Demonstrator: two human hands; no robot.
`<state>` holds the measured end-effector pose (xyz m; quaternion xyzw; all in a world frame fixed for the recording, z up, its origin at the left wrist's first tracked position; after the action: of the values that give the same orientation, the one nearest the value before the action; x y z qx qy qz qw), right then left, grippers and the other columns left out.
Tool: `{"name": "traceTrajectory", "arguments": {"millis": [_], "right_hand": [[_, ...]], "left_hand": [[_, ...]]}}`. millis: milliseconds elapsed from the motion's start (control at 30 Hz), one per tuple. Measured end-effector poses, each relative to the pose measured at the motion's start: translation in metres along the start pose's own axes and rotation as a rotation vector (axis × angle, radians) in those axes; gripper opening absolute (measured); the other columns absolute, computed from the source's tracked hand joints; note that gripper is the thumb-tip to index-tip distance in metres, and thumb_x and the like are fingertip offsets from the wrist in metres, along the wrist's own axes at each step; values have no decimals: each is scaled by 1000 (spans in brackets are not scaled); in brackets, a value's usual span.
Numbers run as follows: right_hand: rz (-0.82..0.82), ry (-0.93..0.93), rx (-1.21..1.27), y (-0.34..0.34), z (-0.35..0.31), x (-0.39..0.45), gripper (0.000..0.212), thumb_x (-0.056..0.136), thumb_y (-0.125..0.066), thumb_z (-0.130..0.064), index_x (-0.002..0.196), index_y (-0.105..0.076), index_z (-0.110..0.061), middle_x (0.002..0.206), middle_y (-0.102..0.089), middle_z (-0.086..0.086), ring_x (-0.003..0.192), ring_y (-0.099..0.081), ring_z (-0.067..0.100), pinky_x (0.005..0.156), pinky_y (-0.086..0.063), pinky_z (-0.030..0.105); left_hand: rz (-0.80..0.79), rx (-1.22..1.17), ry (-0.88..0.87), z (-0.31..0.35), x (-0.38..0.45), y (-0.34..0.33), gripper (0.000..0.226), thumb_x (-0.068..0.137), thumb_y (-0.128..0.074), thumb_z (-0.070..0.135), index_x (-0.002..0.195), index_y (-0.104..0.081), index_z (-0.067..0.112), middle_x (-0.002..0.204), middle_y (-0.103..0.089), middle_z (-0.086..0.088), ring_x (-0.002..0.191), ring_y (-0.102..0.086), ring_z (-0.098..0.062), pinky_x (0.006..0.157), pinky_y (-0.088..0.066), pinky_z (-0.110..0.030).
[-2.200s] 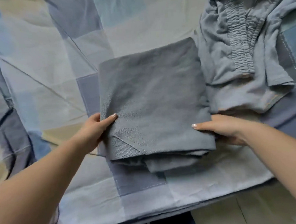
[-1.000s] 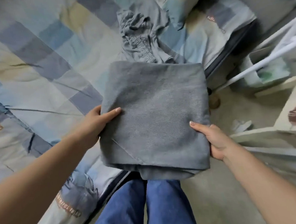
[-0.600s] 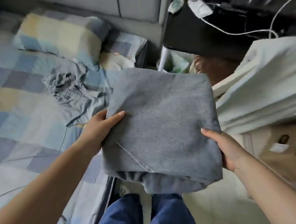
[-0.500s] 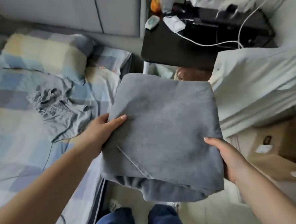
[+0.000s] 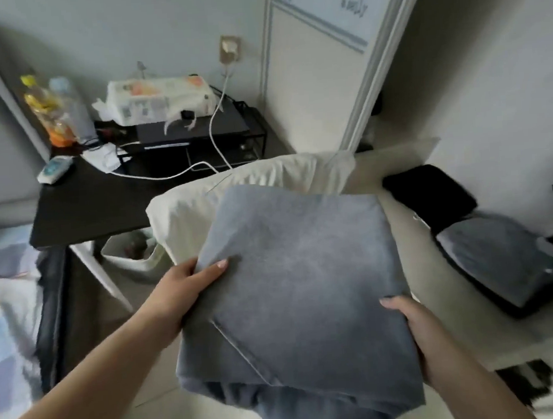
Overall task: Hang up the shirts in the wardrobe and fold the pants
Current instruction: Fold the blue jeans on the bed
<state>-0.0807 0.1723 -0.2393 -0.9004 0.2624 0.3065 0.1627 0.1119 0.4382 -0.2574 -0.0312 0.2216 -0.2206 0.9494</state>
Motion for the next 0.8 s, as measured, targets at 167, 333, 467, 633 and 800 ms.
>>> {"name": "traceTrajectory", "arguments": {"millis": [167, 333, 467, 633, 800], "right_hand": [[158, 16, 100, 62, -25, 4, 29, 80, -58, -23, 103, -68, -7, 89, -73, 17, 72, -72, 31, 51, -55, 31], [285, 0, 210, 110, -43, 19, 28, 82, -59, -24, 103, -66, -8, 87, -73, 17, 70, -71, 33, 55, -54, 33], [394, -3, 326, 140, -55, 40, 31, 79, -63, -26, 104, -66, -8, 87, -74, 17, 68, -71, 32, 55, -53, 31], [523, -1, 450, 161, -62, 77, 31, 81, -62, -23, 103, -68, -3, 89, -73, 20, 77, -70, 33, 64, -53, 35], [595, -29, 576, 178, -63, 116, 27, 84, -56, -19, 100, -69, -1, 87, -72, 21, 66, -71, 30, 55, -54, 29]], "left_hand": [[-145, 91, -2, 20, 54, -81, 63, 57, -78, 47, 105, -68, 7, 96, -74, -13, 88, -72, -30, 83, -55, -40], [-306, 146, 9, 31, 114, -152, 52, 66, -76, 43, 107, -68, 10, 97, -75, -9, 89, -72, -25, 76, -54, -33], [-388, 211, 7, 36, 171, -211, 50, 65, -78, 42, 104, -69, 12, 93, -76, -6, 84, -73, -21, 66, -57, -27], [-457, 339, 18, 32, 247, -272, 43, 72, -78, 40, 104, -68, 12, 90, -76, -4, 85, -72, -22, 78, -57, -36], [-489, 460, 38, 20, 311, -324, 31, 75, -79, 35, 93, -71, 11, 85, -76, -4, 77, -72, -19, 67, -57, -30]]}}
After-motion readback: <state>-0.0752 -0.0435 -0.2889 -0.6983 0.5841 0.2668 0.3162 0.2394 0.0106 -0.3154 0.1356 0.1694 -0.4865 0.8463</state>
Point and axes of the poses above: each hand's wrist, its own x-axis towards the middle knuckle, its own y-axis out of the back of the hand, z = x × y, the point moved 3 cm from there along x, towards the middle knuckle
